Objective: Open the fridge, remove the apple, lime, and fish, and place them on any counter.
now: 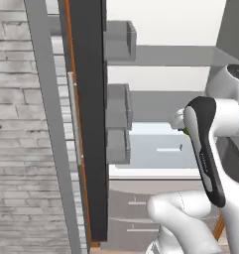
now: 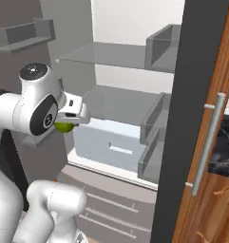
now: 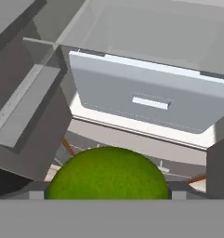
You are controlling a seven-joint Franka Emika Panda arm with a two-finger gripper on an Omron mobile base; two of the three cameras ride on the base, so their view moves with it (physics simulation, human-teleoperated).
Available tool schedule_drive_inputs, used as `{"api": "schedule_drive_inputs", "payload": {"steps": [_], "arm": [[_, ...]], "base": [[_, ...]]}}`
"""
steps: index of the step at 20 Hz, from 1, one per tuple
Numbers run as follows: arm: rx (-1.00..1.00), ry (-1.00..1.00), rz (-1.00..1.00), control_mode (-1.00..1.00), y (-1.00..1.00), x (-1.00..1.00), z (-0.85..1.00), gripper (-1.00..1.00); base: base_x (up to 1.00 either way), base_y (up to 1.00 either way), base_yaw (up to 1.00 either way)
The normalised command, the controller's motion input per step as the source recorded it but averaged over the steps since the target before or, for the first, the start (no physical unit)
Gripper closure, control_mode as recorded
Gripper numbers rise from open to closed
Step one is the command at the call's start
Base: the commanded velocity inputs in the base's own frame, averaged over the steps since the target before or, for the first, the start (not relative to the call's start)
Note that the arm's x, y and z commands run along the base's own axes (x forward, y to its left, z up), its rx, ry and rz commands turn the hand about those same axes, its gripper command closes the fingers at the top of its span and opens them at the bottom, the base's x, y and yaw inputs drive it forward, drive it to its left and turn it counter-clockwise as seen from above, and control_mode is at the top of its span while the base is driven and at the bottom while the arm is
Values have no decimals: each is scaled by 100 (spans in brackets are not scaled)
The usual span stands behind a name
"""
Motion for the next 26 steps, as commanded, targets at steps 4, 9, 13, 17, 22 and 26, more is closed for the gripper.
{"api": "schedule_drive_inputs", "payload": {"steps": [4,9,13,17,22,26], "arm": [[0,0,0,100,0,0,0,100],[0,0,0,100,0,0,0,100],[0,0,0,100,0,0,0,100],[0,0,0,100,0,0,0,100],[0,0,0,100,0,0,0,100],[0,0,0,100,0,0,0,100]], "base": [[-77,-45,57],[-98,-19,57],[-81,0,68],[-78,7,77],[-44,26,84],[-24,11,89]]}}
